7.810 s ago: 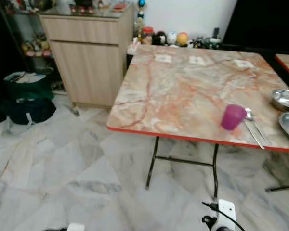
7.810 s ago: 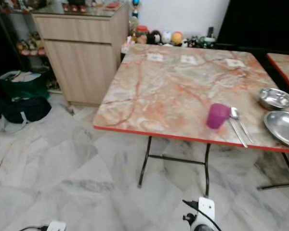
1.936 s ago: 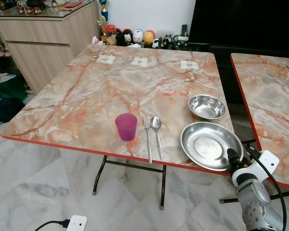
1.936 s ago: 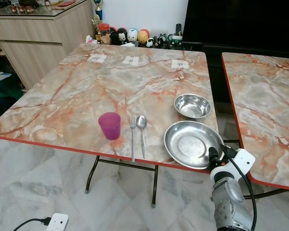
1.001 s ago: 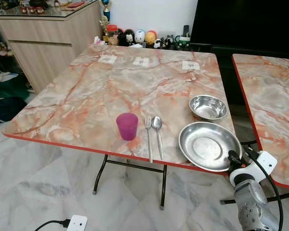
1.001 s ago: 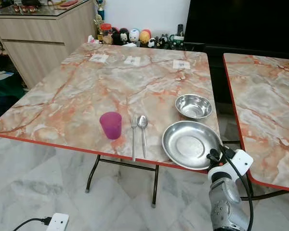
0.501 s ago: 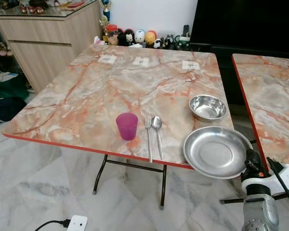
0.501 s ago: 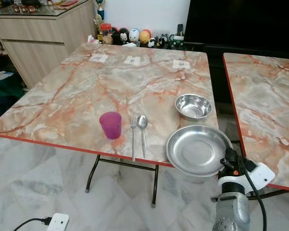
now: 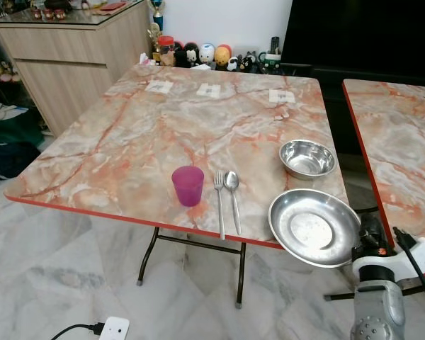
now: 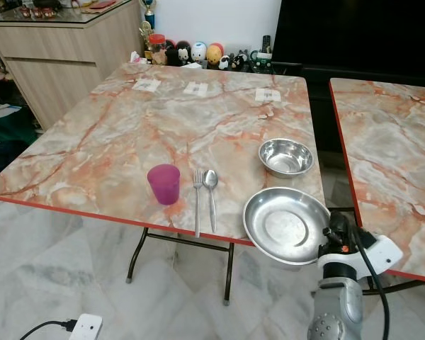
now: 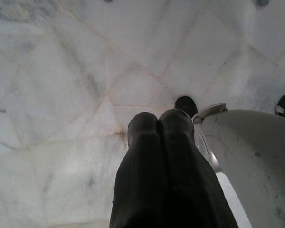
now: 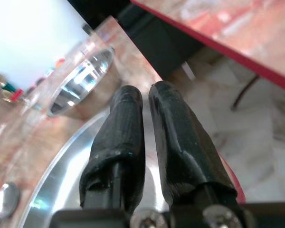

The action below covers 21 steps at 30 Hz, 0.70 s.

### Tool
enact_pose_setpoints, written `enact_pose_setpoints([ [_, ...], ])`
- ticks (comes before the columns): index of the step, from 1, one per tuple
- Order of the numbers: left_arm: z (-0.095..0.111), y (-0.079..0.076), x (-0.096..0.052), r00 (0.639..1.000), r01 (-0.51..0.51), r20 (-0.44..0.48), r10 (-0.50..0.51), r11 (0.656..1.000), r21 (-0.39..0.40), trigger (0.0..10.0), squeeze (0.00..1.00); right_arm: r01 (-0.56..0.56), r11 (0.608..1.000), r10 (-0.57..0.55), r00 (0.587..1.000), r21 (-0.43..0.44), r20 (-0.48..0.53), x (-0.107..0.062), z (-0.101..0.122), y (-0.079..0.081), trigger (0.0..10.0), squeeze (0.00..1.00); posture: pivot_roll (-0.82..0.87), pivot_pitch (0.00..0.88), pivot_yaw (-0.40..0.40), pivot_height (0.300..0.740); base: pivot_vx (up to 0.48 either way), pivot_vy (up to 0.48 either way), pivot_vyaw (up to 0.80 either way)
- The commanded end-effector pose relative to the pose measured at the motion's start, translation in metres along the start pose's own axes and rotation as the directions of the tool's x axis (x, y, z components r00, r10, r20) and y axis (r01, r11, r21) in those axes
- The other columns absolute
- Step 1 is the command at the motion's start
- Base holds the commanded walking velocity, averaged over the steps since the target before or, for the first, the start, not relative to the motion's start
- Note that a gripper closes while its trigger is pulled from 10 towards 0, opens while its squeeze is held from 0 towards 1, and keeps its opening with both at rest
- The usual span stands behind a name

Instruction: Setting the table

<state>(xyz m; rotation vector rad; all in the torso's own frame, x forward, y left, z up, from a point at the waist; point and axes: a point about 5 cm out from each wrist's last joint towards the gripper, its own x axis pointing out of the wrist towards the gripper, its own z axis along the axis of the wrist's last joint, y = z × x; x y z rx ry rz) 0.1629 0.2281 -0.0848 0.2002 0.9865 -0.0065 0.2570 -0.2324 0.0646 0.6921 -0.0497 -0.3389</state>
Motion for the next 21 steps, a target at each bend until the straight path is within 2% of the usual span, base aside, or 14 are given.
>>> enact_pose_setpoints([
  [1, -0.002, 0.000, 0.000, 1.000, 0.004, -0.015, -0.003, 1.000, 0.018, 10.0, 0.00, 0.048, 0.999, -0.048, 0.999, 0.017, 0.002, 0.003, 0.000, -0.004, 10.0, 0.00, 0.07, 0.000, -0.014, 0.740, 0.000, 0.000, 0.00],
  [5, -0.002, 0.000, 0.000, 1.000, 0.002, -0.015, -0.002, 1.000, 0.016, 10.0, 0.00, 0.026, 0.998, -0.028, 0.999, 0.051, 0.035, 0.007, 0.006, 0.001, 10.0, 0.00, 0.07, 0.000, -0.014, 0.740, 0.000, 0.000, 0.00],
  [6, -0.003, 0.000, 0.000, 1.000, 0.001, -0.016, -0.001, 1.000, 0.017, 10.0, 0.00, 0.001, 0.999, -0.004, 0.998, 0.052, 0.063, 0.008, 0.011, 0.006, 10.0, 1.00, 0.08, 0.000, -0.013, 0.740, 0.000, 0.000, 0.00],
  [9, -0.003, 0.001, 0.000, 1.000, -0.001, -0.017, 0.001, 1.000, 0.017, 10.0, 0.00, 0.006, 0.998, -0.013, 0.994, 0.062, 0.107, 0.008, 0.021, 0.008, 10.0, 1.00, 0.08, 0.000, -0.013, 0.740, 0.000, 0.000, 0.00],
  [13, -0.003, 0.001, -0.001, 1.000, -0.001, -0.018, 0.001, 1.000, 0.019, 10.0, 0.00, 0.006, 0.998, -0.013, 0.993, 0.062, 0.117, 0.006, 0.029, 0.007, 10.0, 1.00, 0.07, 0.000, -0.012, 0.740, 0.000, 0.000, 0.00],
  [17, -0.004, 0.001, -0.001, 1.000, 0.000, -0.020, 0.001, 1.000, 0.022, 10.0, 0.00, 0.023, 0.998, -0.029, 0.994, 0.056, 0.105, -0.004, 0.041, 0.002, 10.0, 1.00, 0.07, 0.000, -0.016, 0.740, 0.000, 0.000, 0.00],
  [21, -0.004, 0.002, -0.001, 1.000, 0.001, -0.021, 0.000, 1.000, 0.026, 10.0, 0.00, 0.056, 0.998, -0.057, 0.998, 0.031, 0.038, -0.017, 0.040, -0.005, 10.0, 1.00, 0.06, 0.000, -0.018, 0.740, 0.000, 0.000, 0.00],
])
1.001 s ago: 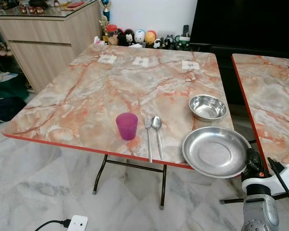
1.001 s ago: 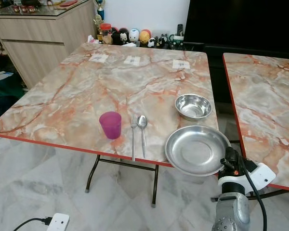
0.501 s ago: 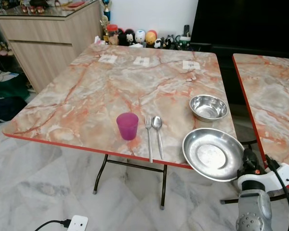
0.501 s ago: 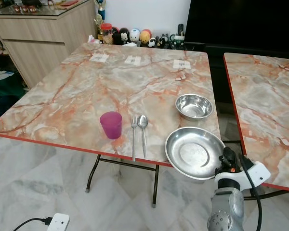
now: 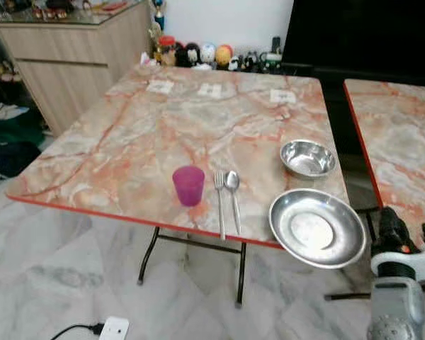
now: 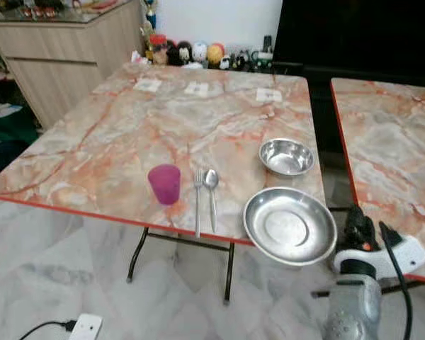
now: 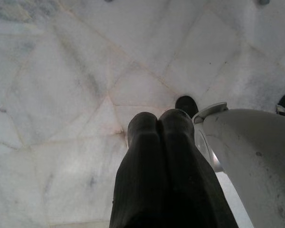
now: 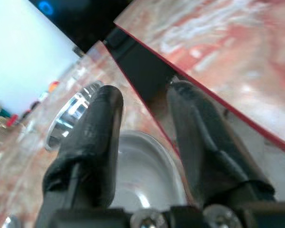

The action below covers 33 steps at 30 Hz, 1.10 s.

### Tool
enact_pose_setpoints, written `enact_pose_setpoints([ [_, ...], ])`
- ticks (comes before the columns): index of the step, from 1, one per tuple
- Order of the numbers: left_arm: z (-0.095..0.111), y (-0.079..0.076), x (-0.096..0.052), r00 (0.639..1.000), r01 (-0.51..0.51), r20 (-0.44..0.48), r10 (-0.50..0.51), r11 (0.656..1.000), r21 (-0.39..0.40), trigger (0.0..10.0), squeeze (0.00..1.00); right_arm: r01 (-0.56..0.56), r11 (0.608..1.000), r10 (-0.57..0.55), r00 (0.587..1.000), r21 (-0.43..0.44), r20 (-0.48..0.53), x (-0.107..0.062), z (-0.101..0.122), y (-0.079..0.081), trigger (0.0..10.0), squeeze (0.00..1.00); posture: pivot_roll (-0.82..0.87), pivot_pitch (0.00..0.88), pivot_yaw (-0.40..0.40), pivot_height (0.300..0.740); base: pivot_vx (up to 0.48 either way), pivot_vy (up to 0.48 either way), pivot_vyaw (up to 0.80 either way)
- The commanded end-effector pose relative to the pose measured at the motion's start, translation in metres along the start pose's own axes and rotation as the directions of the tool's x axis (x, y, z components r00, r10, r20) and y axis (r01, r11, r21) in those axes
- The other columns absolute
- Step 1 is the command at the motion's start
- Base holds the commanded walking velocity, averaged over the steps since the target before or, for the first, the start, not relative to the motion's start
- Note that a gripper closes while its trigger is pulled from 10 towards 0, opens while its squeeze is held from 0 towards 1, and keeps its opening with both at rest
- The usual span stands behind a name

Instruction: Setting the table

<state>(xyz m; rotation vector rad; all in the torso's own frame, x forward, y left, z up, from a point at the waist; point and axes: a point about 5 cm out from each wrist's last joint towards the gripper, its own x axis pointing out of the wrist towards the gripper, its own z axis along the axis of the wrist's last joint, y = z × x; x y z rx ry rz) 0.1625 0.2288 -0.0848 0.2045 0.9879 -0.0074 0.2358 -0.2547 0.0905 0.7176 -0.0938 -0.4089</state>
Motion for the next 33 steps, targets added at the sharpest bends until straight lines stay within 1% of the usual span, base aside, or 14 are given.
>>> enact_pose_setpoints([
  [1, -0.004, 0.001, -0.001, 1.000, 0.002, -0.020, -0.002, 1.000, 0.023, 10.0, 0.00, 0.006, 1.000, -0.007, 1.000, -0.015, -0.029, -0.004, 0.002, 0.000, 10.0, 1.00, 0.06, 0.000, -0.017, 0.740, 0.000, 0.000, 0.00],
  [4, -0.004, 0.001, -0.001, 1.000, 0.004, -0.021, -0.003, 1.000, 0.026, 10.0, 0.00, 0.011, 1.000, -0.013, 0.995, -0.022, -0.098, -0.009, -0.004, -0.004, 10.0, 1.00, 0.05, 0.000, -0.014, 0.740, 0.000, 0.000, 0.00],
  [5, -0.004, 0.001, -0.001, 1.000, 0.006, -0.021, -0.006, 1.000, 0.030, 10.0, 0.00, 0.004, 0.999, -0.010, 0.992, -0.043, -0.123, -0.010, -0.007, -0.006, 10.0, 1.00, 0.05, 0.000, -0.014, 0.740, 0.000, 0.000, 0.00],
  [6, -0.004, 0.001, -0.001, 1.000, 0.007, -0.021, -0.006, 0.999, 0.031, 10.0, 0.00, 0.003, 0.999, -0.009, 0.992, -0.047, -0.127, -0.010, -0.008, -0.006, 10.0, 1.00, 0.05, 0.000, -0.014, 0.740, 0.000, 0.000, 0.00],
  [7, -0.004, 0.001, -0.001, 1.000, 0.007, -0.021, -0.007, 0.999, 0.032, 10.0, 0.00, 0.004, 0.999, -0.013, 0.985, -0.051, -0.171, -0.010, -0.013, -0.008, 10.0, 1.00, 0.05, 0.000, -0.013, 0.740, 0.000, 0.000, 0.00],
  [10, -0.003, 0.001, -0.001, 1.000, 0.007, -0.019, -0.007, 0.999, 0.033, 10.0, 0.00, -0.016, 0.999, 0.005, 0.975, -0.048, -0.223, -0.008, -0.019, -0.003, 10.0, 1.00, 0.06, 0.000, -0.015, 0.740, 0.000, 0.000, 0.00],
  [14, -0.003, 0.001, -0.001, 1.000, 0.004, -0.016, -0.004, 1.000, 0.029, 10.0, 0.00, -0.047, 0.998, 0.035, 0.972, -0.046, -0.232, -0.004, -0.022, 0.004, 10.0, 1.00, 0.06, 0.000, -0.016, 0.740, 0.000, 0.000, 0.00],
  [15, -0.003, 0.002, -0.001, 1.000, 0.002, -0.015, -0.002, 1.000, 0.027, 10.0, 0.00, -0.050, 0.997, 0.036, 0.970, -0.052, -0.241, -0.001, -0.024, 0.006, 10.0, 0.60, 0.07, 0.000, -0.014, 0.740, 0.000, 0.000, 0.00],
  [16, -0.002, 0.002, 0.000, 1.000, 0.002, -0.015, -0.002, 1.000, 0.026, 10.0, 0.00, -0.051, 0.997, 0.036, 0.968, -0.058, -0.249, 0.000, -0.025, 0.006, 10.0, 0.60, 0.07, 0.000, -0.014, 0.740, 0.000, 0.000, 0.00],
  [17, -0.002, 0.002, 0.000, 1.000, 0.002, -0.015, -0.002, 1.000, 0.026, 10.0, 0.00, -0.046, 0.997, 0.028, 0.965, -0.065, -0.260, 0.001, -0.028, 0.005, 10.0, 0.00, 0.07, 0.000, -0.014, 0.740, 0.000, 0.000, 0.00],
  [23, -0.002, 0.002, 0.000, 1.000, -0.001, -0.015, 0.001, 1.000, 0.018, 10.0, 0.00, -0.022, 0.998, 0.007, 0.961, -0.050, -0.276, 0.003, -0.034, 0.006, 10.0, 0.00, 0.08, 0.000, -0.012, 0.740, 0.000, 0.000, 0.00],
  [26, -0.002, 0.002, 0.000, 1.000, -0.005, -0.015, 0.005, 1.000, 0.014, 10.0, 0.00, -0.017, 0.999, 0.005, 0.966, -0.044, -0.258, 0.002, -0.031, 0.006, 10.0, 0.00, 0.08, 0.000, -0.011, 0.740, 0.000, 0.000, 0.00],
  [29, -0.002, 0.003, 0.000, 1.000, -0.006, -0.014, 0.006, 1.000, 0.014, 10.0, 0.00, 0.026, 0.999, -0.030, 0.978, -0.024, -0.207, 0.003, -0.024, -0.002, 10.0, 0.00, 0.07, 0.000, -0.008, 0.740, 0.000, 0.000, 0.00],
  [33, -0.001, 0.002, 0.000, 1.000, -0.005, -0.014, 0.005, 1.000, 0.013, 10.0, 0.00, 0.035, 0.999, -0.030, 0.989, 0.038, -0.142, 0.005, -0.015, -0.001, 10.0, 0.00, 0.07, 0.000, -0.008, 0.740, 0.000, 0.000, 0.00],
])
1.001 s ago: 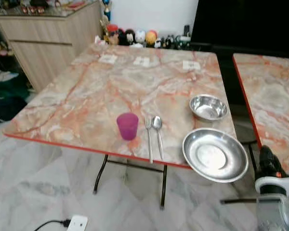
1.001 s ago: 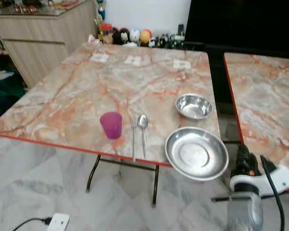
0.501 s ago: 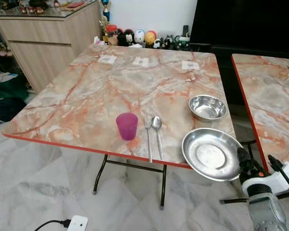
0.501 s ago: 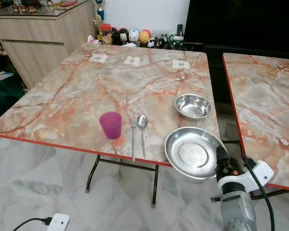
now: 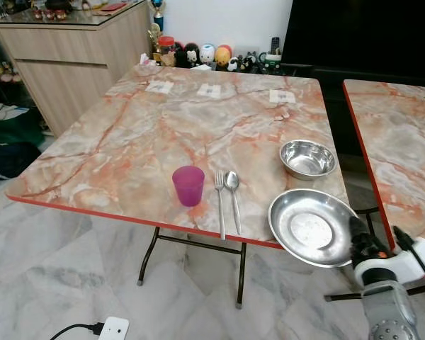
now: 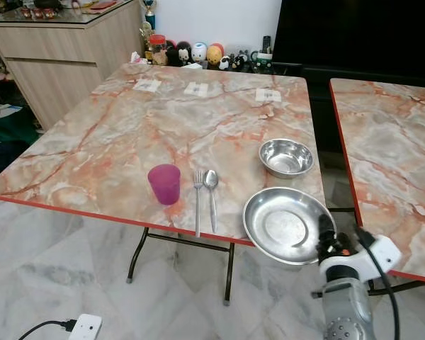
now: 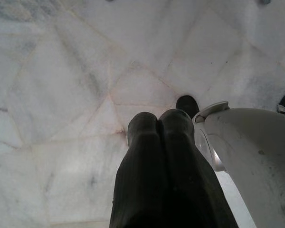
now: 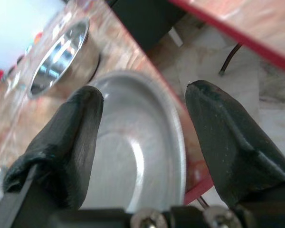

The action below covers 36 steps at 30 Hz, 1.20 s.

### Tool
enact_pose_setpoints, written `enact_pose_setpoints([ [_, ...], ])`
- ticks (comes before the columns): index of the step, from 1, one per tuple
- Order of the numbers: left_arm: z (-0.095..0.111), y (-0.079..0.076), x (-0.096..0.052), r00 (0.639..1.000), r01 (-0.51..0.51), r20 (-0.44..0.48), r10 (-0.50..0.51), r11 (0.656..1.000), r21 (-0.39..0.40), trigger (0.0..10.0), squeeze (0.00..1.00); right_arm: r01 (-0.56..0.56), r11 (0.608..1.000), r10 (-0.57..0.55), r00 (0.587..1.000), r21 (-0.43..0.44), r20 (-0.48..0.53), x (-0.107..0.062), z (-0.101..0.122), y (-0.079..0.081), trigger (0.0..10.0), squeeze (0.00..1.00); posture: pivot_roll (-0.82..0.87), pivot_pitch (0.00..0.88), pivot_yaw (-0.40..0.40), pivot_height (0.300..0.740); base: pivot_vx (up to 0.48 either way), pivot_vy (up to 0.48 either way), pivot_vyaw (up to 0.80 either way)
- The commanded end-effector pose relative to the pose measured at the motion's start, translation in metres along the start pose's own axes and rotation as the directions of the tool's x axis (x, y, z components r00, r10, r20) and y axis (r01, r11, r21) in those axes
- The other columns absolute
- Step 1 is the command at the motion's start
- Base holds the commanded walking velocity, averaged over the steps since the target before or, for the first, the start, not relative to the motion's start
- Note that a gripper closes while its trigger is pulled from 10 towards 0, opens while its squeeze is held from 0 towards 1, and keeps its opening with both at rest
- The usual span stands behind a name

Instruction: Setting the table

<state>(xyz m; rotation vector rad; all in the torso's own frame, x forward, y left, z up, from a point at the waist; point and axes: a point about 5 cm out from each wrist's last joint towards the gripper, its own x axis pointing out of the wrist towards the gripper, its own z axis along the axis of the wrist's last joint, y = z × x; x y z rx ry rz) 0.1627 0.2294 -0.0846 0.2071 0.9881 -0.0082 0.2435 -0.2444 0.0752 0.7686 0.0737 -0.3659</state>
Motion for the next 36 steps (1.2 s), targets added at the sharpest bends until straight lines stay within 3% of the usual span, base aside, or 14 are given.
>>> enact_pose_setpoints([
  [1, -0.001, 0.002, 0.000, 1.000, -0.004, -0.013, 0.004, 1.000, 0.010, 10.0, 0.00, 0.005, 1.000, -0.007, 0.999, 0.031, 0.041, 0.000, 0.007, 0.000, 10.0, 0.00, 0.07, 0.000, -0.009, 0.740, 0.000, 0.000, 0.00],
  [5, -0.001, 0.001, 0.000, 1.000, -0.002, -0.013, 0.002, 1.000, 0.008, 10.0, 0.00, 0.002, 0.999, -0.004, 0.998, 0.040, 0.061, 0.000, 0.009, 0.001, 10.0, 0.00, 0.07, 0.000, -0.008, 0.740, 0.000, 0.000, 0.00],
  [9, -0.001, 0.001, 0.000, 1.000, -0.003, -0.013, 0.003, 1.000, 0.005, 10.0, 0.00, 0.021, 1.000, -0.021, 1.000, -0.008, -0.010, 0.001, -0.001, -0.001, 10.0, 0.00, 0.07, 0.000, -0.012, 0.740, 0.000, 0.000, 0.00],
  [15, -0.001, 0.001, 0.000, 1.000, -0.004, -0.013, 0.004, 1.000, 0.001, 10.0, 0.00, 0.051, 0.999, -0.051, 0.997, -0.005, -0.055, 0.004, -0.008, -0.003, 10.0, 0.00, 0.07, 0.000, -0.013, 0.740, 0.000, 0.000, 0.00],
  [22, -0.001, 0.001, 0.000, 1.000, -0.004, -0.013, 0.004, 1.000, 0.001, 10.0, 0.00, 0.046, 0.999, -0.046, 0.997, -0.010, -0.063, 0.005, -0.010, -0.004, 10.0, 0.00, 0.07, 0.000, -0.011, 0.740, 0.000, 0.000, 0.00],
  [30, -0.001, 0.001, 0.000, 1.000, -0.004, -0.012, 0.004, 1.000, 0.004, 10.0, 0.00, 0.010, 0.997, -0.023, 0.988, -0.080, -0.154, 0.010, -0.023, 0.001, 10.0, 0.00, 0.07, 0.000, -0.010, 0.740, 0.000, 0.000, 0.00],
  [31, -0.001, 0.001, 0.000, 1.000, -0.005, -0.012, 0.005, 1.000, 0.003, 10.0, 0.00, 0.017, 0.997, -0.030, 0.987, -0.080, -0.160, 0.011, -0.025, 0.001, 6.7, 0.00, 0.08, 0.000, -0.010, 0.740, 0.000, 0.000, 0.00],
  [32, -0.001, 0.001, 0.000, 1.000, -0.005, -0.012, 0.005, 1.000, 0.003, 10.0, 0.00, 0.017, 0.997, -0.030, 0.987, -0.080, -0.160, 0.011, -0.025, 0.001, 6.7, 0.00, 0.08, 0.000, -0.010, 0.740, 0.000, 0.000, 0.00],
  [33, -0.001, 0.001, 0.000, 1.000, -0.005, -0.012, 0.005, 1.000, 0.003, 10.0, 0.00, 0.023, 0.996, -0.038, 0.985, -0.091, -0.166, 0.012, -0.026, 0.000, 0.0, 0.00, 0.08, 0.000, -0.010, 0.740, 0.000, 0.000, 0.00],
  [36, -0.002, 0.001, 0.000, 1.000, -0.006, -0.013, 0.006, 1.000, 0.003, 10.0, 0.00, 0.005, 0.994, -0.024, 0.986, -0.111, -0.168, 0.014, -0.026, 0.002, 0.0, 0.00, 0.08, 0.000, -0.010, 0.740, 0.000, 0.000, 0.00],
])
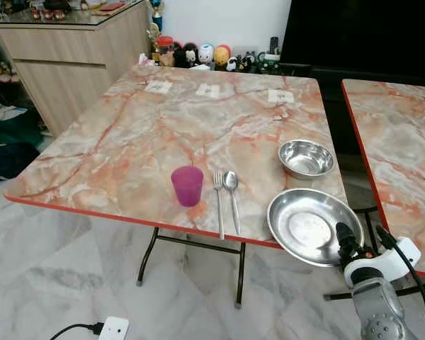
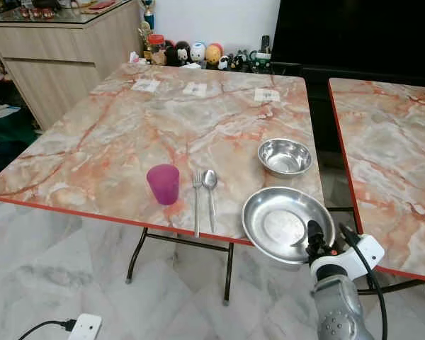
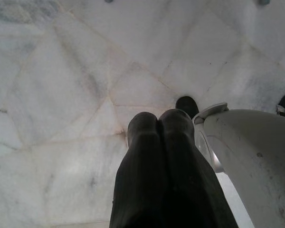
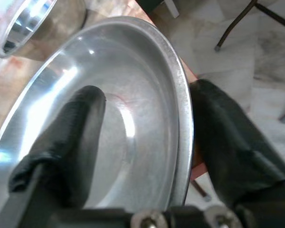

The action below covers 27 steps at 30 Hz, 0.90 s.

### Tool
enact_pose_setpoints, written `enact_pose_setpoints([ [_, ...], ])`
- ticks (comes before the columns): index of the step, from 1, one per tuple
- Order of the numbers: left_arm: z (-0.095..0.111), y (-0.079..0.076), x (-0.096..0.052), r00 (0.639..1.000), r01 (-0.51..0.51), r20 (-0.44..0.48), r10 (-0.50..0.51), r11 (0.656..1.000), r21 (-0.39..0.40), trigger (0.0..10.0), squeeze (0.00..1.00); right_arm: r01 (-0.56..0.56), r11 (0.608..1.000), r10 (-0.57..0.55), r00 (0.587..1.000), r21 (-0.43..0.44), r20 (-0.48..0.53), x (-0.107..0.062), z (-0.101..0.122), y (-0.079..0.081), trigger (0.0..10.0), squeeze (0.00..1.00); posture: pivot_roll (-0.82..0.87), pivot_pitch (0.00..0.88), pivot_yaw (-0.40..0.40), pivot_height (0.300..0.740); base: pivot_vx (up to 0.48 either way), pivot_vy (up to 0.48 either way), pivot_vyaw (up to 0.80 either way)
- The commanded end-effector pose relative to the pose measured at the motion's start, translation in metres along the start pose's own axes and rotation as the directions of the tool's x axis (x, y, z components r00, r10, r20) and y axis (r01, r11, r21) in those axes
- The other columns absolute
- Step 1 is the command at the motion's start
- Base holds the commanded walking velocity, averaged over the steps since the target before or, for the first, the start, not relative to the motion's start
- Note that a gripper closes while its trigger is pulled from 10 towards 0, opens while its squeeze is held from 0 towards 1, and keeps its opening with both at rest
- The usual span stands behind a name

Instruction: Setting the table

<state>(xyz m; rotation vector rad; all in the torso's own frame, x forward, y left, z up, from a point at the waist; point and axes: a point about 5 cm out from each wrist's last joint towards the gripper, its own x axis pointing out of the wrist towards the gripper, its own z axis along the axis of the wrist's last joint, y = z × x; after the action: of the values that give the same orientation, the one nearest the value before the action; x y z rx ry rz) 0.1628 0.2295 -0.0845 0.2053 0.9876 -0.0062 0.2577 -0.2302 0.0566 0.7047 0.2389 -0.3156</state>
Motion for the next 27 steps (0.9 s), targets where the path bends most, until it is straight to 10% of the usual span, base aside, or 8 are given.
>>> enact_pose_setpoints([
  [1, -0.0017, 0.0009, -0.0002, 1.000, -0.005, -0.014, 0.005, 1.000, 0.005, 10.0, 0.00, -0.001, 1.000, 0.001, 1.000, -0.020, -0.020, 0.0024, -0.0020, 0.0004, 0.0, 0.00, 0.08, 0.000, -0.011, 0.740, 0.000, 0.000, 0.00],
  [27, -0.0013, 0.0000, 0.0000, 1.000, 0.011, -0.016, -0.011, 1.000, -0.003, 10.0, 0.00, 0.069, 0.997, -0.072, 0.996, -0.046, -0.057, 0.0025, -0.0076, -0.0092, 0.0, 0.00, 0.07, 0.000, -0.012, 0.740, 0.000, 0.000, 0.00],
])
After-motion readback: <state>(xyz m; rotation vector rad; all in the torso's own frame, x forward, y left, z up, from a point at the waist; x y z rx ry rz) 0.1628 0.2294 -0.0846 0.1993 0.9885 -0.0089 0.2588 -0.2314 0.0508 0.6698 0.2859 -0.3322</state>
